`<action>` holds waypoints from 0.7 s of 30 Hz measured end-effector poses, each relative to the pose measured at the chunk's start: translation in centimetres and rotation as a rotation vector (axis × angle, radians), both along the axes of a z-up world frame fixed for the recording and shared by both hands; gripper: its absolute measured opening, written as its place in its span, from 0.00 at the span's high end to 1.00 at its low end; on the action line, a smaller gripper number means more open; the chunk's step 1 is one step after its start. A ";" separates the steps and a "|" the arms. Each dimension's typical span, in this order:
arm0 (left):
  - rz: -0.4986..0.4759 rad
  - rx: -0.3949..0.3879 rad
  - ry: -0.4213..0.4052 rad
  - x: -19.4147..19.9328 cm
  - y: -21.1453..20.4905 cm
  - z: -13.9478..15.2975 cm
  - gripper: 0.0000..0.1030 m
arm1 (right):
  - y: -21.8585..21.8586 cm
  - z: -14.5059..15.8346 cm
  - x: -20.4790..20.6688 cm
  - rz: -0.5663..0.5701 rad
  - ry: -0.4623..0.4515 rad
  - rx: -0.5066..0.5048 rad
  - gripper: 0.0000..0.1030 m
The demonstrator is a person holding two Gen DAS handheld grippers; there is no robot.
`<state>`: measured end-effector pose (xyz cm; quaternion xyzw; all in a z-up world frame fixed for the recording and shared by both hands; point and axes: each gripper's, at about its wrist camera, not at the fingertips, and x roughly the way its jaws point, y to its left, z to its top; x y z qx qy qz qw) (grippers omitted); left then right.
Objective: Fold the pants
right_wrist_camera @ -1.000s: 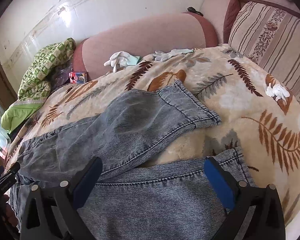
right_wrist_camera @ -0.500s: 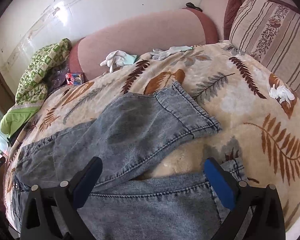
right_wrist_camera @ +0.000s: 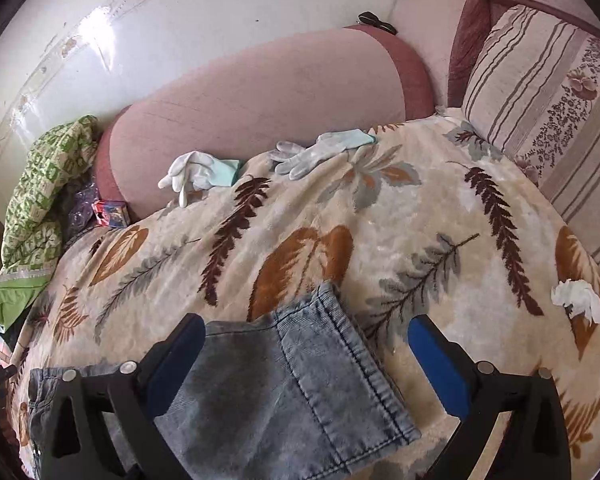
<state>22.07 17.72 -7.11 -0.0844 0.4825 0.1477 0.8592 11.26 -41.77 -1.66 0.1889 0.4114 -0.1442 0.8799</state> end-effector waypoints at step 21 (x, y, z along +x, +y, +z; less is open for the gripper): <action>-0.187 -0.108 0.090 3.0 -2.7 -4.1 0.87 | -2.4 -6.5 5.7 0.111 0.096 0.058 0.15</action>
